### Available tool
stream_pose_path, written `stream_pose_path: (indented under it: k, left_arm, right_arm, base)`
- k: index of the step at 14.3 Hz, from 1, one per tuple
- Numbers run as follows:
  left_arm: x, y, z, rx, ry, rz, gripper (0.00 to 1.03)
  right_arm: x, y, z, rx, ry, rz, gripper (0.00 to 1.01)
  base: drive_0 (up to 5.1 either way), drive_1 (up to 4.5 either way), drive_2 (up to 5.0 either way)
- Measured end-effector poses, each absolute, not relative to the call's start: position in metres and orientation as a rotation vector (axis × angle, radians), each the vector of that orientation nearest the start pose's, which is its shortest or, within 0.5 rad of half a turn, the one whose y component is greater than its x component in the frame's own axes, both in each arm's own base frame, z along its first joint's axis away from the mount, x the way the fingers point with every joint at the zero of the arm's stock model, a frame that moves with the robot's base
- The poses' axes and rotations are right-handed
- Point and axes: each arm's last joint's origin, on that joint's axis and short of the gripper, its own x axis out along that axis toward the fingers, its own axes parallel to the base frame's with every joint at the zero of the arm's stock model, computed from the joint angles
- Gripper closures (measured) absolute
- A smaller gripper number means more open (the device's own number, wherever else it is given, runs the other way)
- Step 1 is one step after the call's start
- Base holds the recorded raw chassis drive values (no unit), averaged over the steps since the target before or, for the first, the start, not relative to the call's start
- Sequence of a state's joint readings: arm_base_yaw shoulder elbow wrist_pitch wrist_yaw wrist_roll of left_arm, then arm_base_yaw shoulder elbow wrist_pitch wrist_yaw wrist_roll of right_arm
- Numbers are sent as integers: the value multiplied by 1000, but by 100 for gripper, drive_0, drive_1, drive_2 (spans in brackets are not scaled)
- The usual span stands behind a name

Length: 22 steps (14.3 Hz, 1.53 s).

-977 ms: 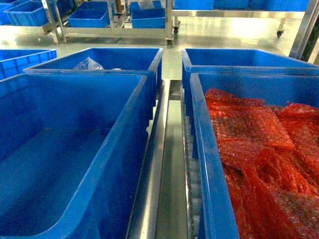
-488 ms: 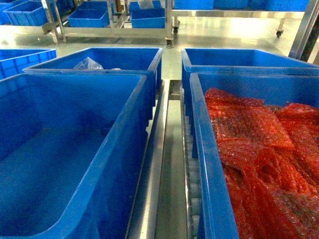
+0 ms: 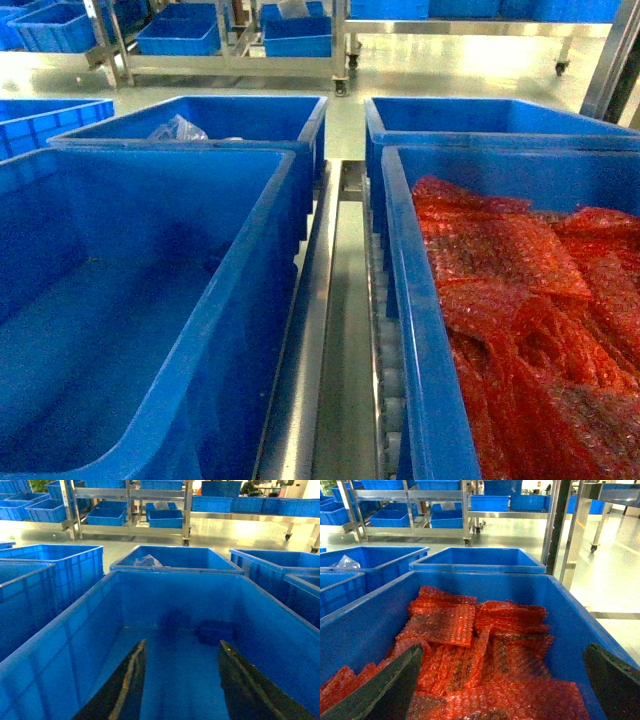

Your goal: Pick blue part to blue bin on bottom shelf

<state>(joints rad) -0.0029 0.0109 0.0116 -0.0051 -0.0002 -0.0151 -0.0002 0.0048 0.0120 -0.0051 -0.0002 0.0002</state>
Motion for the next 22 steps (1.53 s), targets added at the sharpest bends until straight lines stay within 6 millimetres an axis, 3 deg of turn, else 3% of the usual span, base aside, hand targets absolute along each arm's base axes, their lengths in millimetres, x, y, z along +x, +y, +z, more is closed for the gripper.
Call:
stream_pose_path:
  k: [4,5,22]
  left_arm:
    - [98,0,166,-15,4,-3,10]
    - [98,0,166,-14,4,-3,4]
    - [98,0,166,-14,4,-3,5]
  right_arm:
    - [97,0,167,0,-2,0,3]
    - [97,0,167,0,-2,0,3]
    - [97,0,167,0,-2,0,3]
  base:
    - [0,0,0]
    - [0,0,0]
    - [0,0,0]
